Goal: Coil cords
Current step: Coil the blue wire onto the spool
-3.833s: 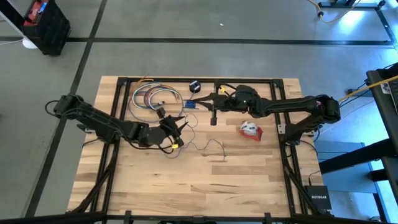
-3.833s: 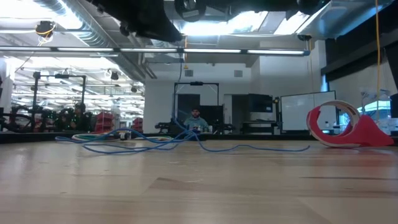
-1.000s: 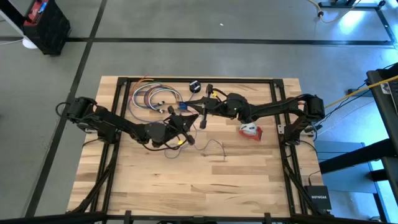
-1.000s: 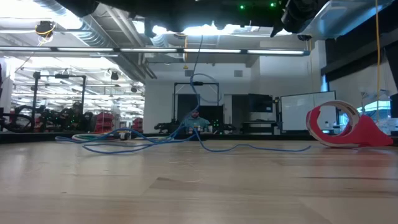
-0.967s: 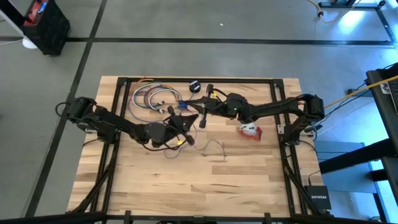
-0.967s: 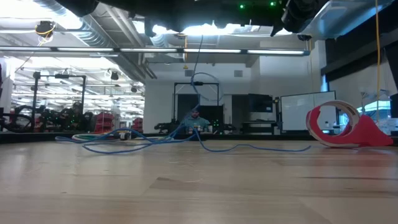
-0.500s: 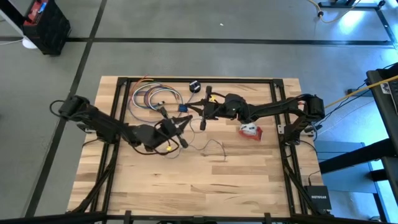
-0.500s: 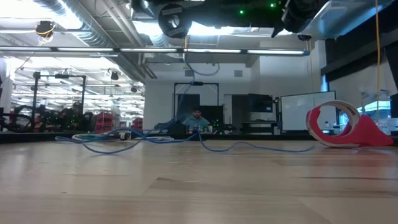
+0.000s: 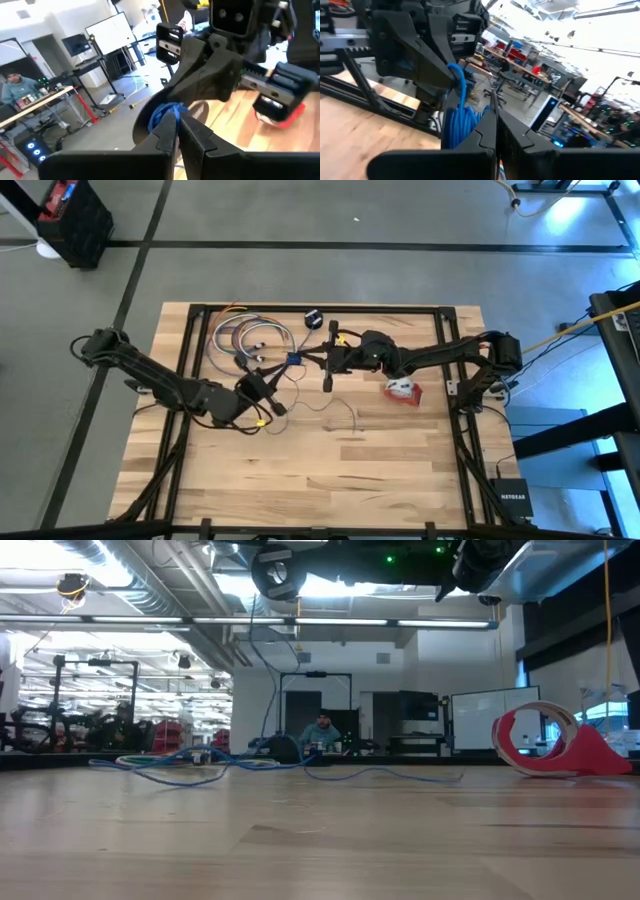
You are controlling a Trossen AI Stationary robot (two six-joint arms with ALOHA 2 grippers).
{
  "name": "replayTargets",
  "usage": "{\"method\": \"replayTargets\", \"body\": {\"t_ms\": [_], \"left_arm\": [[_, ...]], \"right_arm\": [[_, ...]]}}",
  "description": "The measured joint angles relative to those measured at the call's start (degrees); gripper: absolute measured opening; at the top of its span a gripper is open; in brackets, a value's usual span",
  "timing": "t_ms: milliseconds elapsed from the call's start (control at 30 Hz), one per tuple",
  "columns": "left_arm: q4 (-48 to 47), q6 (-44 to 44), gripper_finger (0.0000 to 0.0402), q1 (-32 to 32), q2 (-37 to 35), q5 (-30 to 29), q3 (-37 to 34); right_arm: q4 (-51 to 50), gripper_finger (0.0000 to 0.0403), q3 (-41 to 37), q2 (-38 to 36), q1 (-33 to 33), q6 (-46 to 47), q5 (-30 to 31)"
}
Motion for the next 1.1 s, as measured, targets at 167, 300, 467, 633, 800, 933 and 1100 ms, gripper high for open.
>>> {"method": "replayTargets", "body": {"t_ms": [167, 300, 467, 633, 800, 933, 1100], "left_arm": [[-8.19, -3.67, 0.0007, -1.15, -0.32, -0.2, 0.02], [-11.32, -3.96, 0.0007, -1.66, -0.34, -0.21, 0.02], [-11.8, -4.45, 0.0017, -1.65, -0.38, -0.23, 0.04], [-14.82, -8.79, 0.0035, -1.0, -0.38, -0.2, 0.04], [-17.39, -13.3, 0.0079, 0.72, -0.36, -0.21, 0.02], [-20.12, -16.79, 0.0116, 1.13, -0.36, -0.21, 0.02], [-20.77, -22.88, 0.0147, 0.04, -1.96, 4.46, 0.05]], "right_arm": [[-0.37, 0.0009, 0.07, -0.39, -0.04, 1.67, -1.07], [-1.34, 0.0009, 0.09, -1.21, 0.07, 2.64, -2.09], [-2.2, 0.0009, 0.11, -2.46, 0.0, 2.84, -2.01], [-3.3, 0.0009, 0.2, -3.32, 0.0, 3.88, -2.24], [-3.26, 0.0009, 0.2, -3.32, 0.0, 4.66, -3.91], [-3.44, 0.0009, 0.2, -3.32, 0.0, 4.82, -3.44], [-3.75, 0.0009, 0.2, -3.32, -0.07, 4.73, -3.36]]}}
